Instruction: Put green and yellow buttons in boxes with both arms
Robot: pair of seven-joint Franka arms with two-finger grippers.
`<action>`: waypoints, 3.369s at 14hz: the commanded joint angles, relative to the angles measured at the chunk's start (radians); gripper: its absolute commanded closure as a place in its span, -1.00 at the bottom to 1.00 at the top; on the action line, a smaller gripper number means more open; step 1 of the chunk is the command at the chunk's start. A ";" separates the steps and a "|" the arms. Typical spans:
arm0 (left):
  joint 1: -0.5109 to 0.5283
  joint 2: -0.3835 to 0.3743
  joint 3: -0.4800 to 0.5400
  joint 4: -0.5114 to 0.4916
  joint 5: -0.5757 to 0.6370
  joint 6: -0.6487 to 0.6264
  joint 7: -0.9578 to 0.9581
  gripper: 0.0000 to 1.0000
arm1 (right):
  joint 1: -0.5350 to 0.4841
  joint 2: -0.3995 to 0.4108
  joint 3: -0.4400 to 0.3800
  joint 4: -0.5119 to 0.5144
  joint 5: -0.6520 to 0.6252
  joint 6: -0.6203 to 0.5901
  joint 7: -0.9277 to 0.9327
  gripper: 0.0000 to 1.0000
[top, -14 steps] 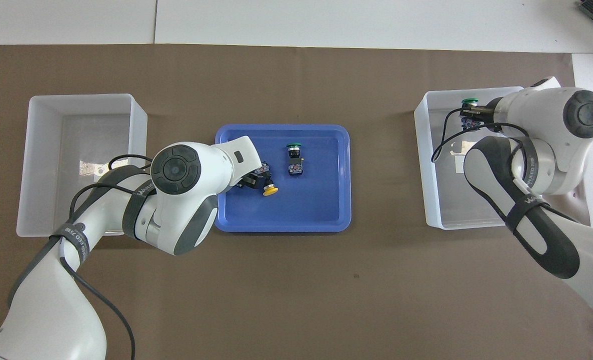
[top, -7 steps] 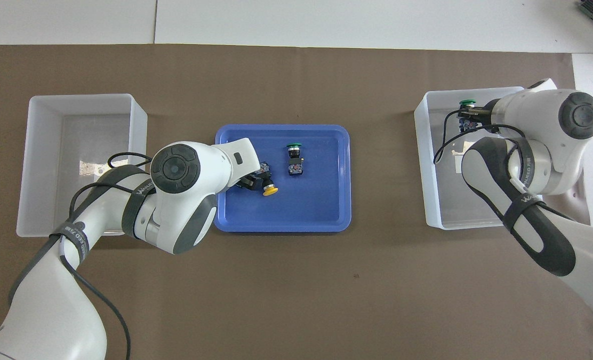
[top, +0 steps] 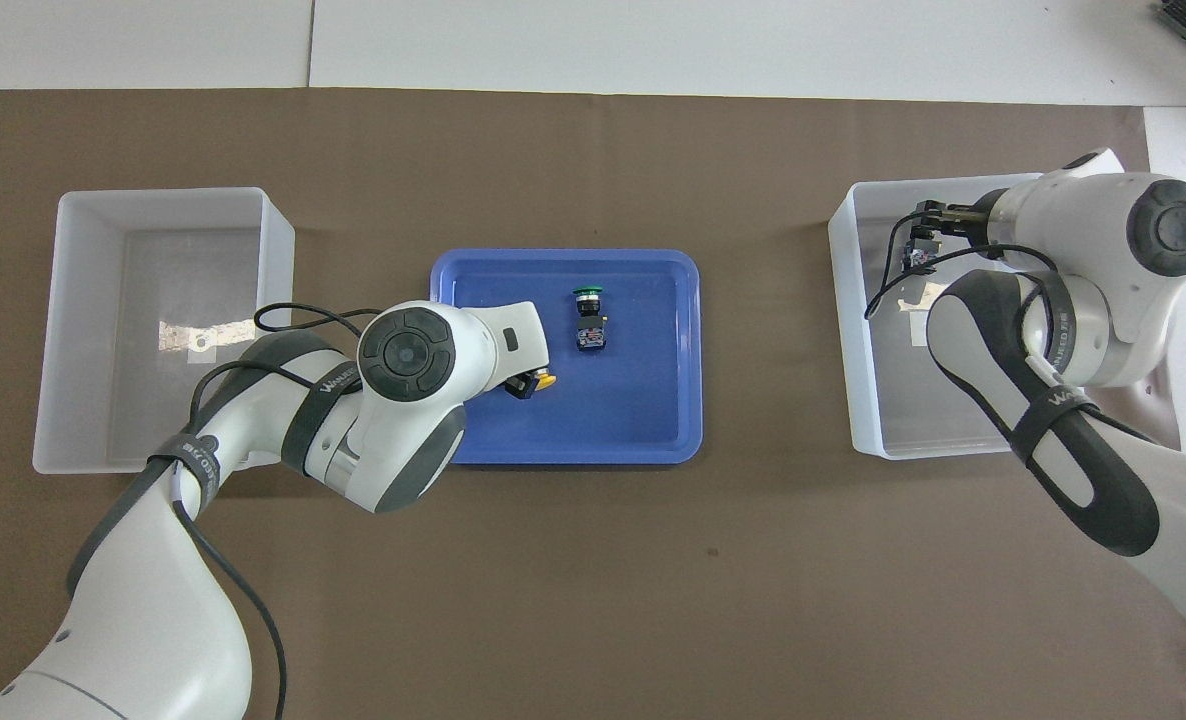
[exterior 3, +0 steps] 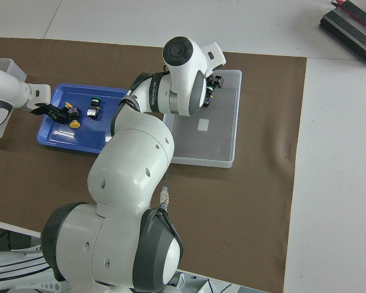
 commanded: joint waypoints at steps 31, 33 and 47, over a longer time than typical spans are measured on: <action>0.581 -0.255 0.044 -0.204 -0.238 -0.110 0.072 1.00 | 0.358 -0.040 0.020 0.206 0.005 -0.417 0.087 -1.00; 0.579 -0.230 0.044 -0.204 -0.238 -0.070 0.072 0.52 | 0.415 0.012 0.020 0.206 0.005 -0.360 0.131 -1.00; 0.512 -0.212 0.036 0.223 -0.237 -0.522 -0.043 -1.00 | 0.537 0.235 0.020 0.254 -0.046 -0.091 0.320 -0.64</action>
